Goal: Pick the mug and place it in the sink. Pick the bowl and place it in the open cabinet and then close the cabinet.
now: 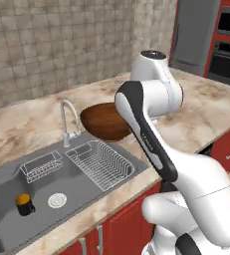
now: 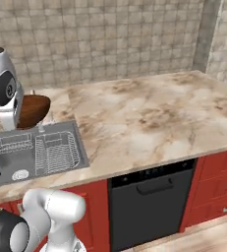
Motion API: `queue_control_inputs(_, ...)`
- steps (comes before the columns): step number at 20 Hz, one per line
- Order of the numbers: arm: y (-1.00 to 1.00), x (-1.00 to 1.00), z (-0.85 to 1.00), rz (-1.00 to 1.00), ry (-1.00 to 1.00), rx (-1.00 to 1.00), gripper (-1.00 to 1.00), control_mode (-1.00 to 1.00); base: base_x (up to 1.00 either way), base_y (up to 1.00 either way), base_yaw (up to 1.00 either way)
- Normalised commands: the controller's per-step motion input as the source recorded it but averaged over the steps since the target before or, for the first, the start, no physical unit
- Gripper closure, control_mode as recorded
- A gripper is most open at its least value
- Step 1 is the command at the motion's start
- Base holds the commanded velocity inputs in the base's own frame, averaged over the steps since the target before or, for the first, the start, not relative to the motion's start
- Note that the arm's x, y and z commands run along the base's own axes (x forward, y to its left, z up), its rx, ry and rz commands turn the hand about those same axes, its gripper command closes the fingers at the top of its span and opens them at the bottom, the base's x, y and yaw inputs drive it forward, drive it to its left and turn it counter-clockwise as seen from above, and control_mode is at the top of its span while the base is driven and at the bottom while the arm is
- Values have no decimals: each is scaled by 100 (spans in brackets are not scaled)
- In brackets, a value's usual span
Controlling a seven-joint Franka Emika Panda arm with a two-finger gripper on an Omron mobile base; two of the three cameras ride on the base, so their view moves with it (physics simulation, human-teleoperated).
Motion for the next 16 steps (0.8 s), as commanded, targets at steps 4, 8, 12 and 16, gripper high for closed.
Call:
queue_control_inputs(4, 0, 0, 0, 0, 0, 0, 100, 100, 0, 0, -100)
queue_control_inputs(8, 0, 0, 0, 0, 0, 0, 100, 100, 0, 0, -100)
queue_control_inputs(12, 0, 0, 0, 0, 0, 0, 100, 100, 0, 0, -100)
queue_control_inputs(16, 0, 0, 0, 0, 0, 0, 100, 100, 0, 0, -100)
